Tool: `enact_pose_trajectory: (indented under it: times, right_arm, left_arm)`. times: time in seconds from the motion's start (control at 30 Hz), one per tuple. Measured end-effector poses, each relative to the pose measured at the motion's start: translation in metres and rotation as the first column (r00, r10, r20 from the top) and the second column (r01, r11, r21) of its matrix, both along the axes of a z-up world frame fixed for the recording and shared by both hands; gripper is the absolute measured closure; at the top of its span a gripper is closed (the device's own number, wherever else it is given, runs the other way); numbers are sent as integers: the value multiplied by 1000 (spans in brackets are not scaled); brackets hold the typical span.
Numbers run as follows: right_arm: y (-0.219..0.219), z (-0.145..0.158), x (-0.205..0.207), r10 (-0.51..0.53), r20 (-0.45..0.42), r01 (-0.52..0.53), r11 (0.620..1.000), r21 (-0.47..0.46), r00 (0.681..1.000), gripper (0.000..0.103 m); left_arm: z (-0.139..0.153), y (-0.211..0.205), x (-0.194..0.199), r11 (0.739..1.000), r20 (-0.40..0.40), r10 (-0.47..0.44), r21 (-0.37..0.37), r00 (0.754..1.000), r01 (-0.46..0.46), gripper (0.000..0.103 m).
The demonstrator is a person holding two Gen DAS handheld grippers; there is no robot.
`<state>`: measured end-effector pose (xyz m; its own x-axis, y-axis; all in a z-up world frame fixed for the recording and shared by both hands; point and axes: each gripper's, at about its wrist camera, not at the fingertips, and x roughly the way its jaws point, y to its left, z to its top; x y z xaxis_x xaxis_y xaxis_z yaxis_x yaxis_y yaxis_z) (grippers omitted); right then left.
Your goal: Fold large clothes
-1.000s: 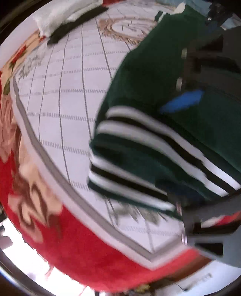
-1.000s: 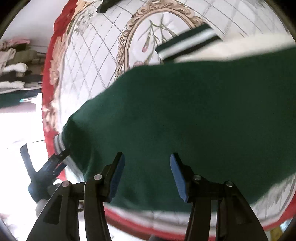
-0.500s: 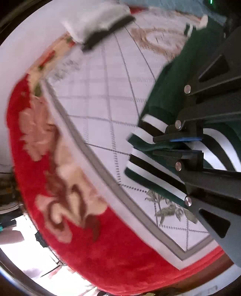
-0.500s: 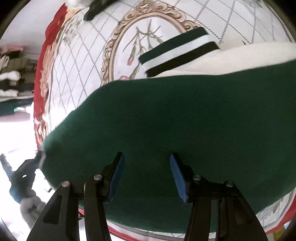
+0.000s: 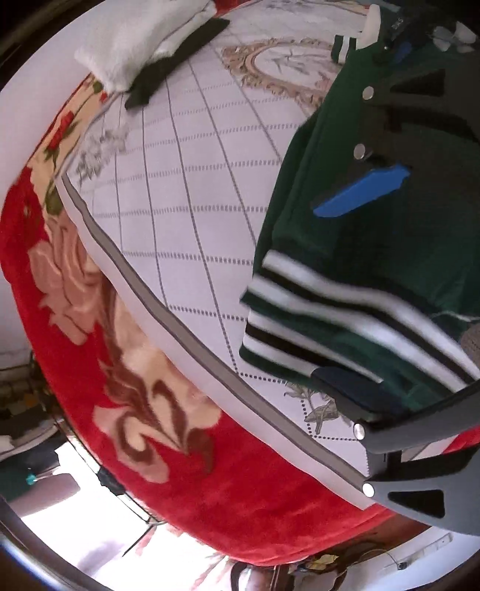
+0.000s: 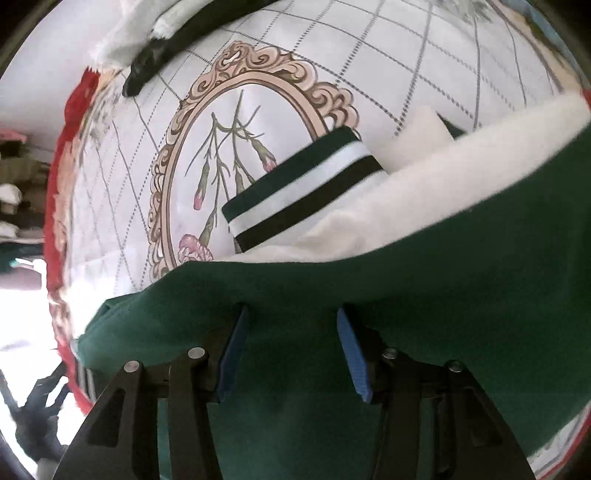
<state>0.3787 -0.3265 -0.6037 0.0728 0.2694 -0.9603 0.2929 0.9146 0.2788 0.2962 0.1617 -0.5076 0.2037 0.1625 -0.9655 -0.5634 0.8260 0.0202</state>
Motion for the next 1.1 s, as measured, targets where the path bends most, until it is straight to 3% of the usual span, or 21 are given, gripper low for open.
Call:
enact_pose_trajectory:
  times: [0.17, 0.33, 0.5, 0.6, 0.77, 0.83, 0.9, 0.97, 1.1]
  right_arm:
    - [-5, 35, -9, 31, 22, -31, 1000, -6, 999, 52]
    - [-39, 62, -28, 25, 60, -19, 994, -107, 998, 50]
    - [-73, 54, -32, 33, 39, -24, 978, -209, 999, 50]
    - [-90, 24, -22, 21, -14, -24, 975, -220, 1000, 50]
    - [-106, -13, -2, -26, -65, 15, 987, -162, 998, 46]
    - [-115, -9, 0, -51, -79, 41, 992, -118, 996, 44]
    - [-130, 5, -10, -81, -33, 80, 996, -30, 996, 44]
    - [-161, 28, -39, -181, 53, 177, 982, 71, 982, 42]
    - [-224, 56, -124, -356, 126, 346, 933, 98, 926, 33]
  left_arm:
    - [13, -50, 13, 998, 26, -57, 25, 998, 56, 20]
    - [6, -109, 20, 991, 23, -131, 3, 991, 131, 20]
    - [-11, -155, 32, 980, -8, -194, -31, 981, 194, 20]
    - [-23, -174, 38, 975, -31, -222, -35, 974, 221, 20]
    - [-48, -199, 42, 962, -103, -273, -45, 957, 269, 20]
    - [-47, -209, 43, 958, -103, -284, -62, 953, 279, 20]
    - [-39, -218, 45, 954, -92, -297, -68, 950, 292, 20]
    - [-31, -235, 49, 945, -82, -322, -84, 943, 316, 20]
    - [-33, -273, 64, 922, -90, -384, -93, 919, 376, 20]
